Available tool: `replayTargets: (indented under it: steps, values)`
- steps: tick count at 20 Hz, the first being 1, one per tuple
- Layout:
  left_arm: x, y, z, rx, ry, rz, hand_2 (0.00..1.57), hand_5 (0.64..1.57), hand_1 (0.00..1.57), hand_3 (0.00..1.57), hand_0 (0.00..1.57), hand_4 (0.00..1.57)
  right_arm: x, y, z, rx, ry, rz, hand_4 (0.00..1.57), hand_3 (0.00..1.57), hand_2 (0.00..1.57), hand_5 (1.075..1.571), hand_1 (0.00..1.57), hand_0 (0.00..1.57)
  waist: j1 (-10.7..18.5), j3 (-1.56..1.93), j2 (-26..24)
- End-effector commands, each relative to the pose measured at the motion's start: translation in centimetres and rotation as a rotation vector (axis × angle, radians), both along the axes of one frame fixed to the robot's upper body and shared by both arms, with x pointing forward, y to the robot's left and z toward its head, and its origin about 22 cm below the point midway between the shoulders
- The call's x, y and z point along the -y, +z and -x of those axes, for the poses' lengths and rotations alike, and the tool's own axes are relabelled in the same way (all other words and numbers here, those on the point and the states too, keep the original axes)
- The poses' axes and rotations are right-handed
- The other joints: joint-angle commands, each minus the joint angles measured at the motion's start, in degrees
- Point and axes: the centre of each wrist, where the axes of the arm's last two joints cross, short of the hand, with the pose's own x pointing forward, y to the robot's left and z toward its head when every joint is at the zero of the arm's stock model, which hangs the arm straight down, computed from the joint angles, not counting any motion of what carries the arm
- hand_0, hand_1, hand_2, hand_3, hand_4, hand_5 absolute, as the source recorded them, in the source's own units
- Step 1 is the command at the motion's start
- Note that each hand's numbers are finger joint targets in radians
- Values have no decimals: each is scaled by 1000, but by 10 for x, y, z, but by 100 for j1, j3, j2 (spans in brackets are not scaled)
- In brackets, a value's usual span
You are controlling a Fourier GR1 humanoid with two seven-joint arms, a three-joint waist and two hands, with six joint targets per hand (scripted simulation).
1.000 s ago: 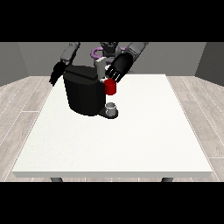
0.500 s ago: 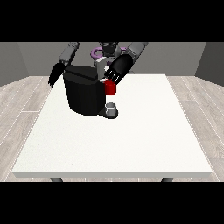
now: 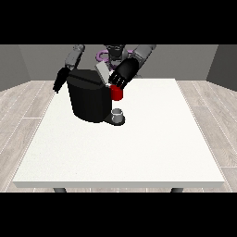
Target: Insert the coffee pod into the coffee machine and close the lid
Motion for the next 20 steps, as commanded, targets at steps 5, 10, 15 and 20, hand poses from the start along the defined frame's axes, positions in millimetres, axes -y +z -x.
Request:
replayTargets:
  steps: [5, 10, 15, 20]
  values:
    - [5, -21, 0, 26, 17, -98, 1228, 1571, 1216, 1104, 1216, 0, 14, 0, 0, -5, -12, -11, 0, 0, 0, 1571, 0, 0, -11, 1, -29]
    - [-15, 3, 2, 94, 46, -154, 1178, 1571, 1160, 1050, 1160, 0, -4, 9, 0, 10, -8, -6, 0, 0, 0, 1571, 0, 0, -133, 1, 154]
    - [-18, -11, 1, 63, 14, -104, 1136, 1571, 1117, 985, 1117, 0, 20, 8, -1, 6, -5, 8, 42, 0, 0, 1571, 0, 0, -23, 1, 151]
    - [-13, 11, 1, 157, 19, -55, 1179, 1571, 1206, 956, 1206, 0, 3, 17, -7, 25, -11, -8, 144, 0, 0, 1571, 0, 0, -109, 0, 340]
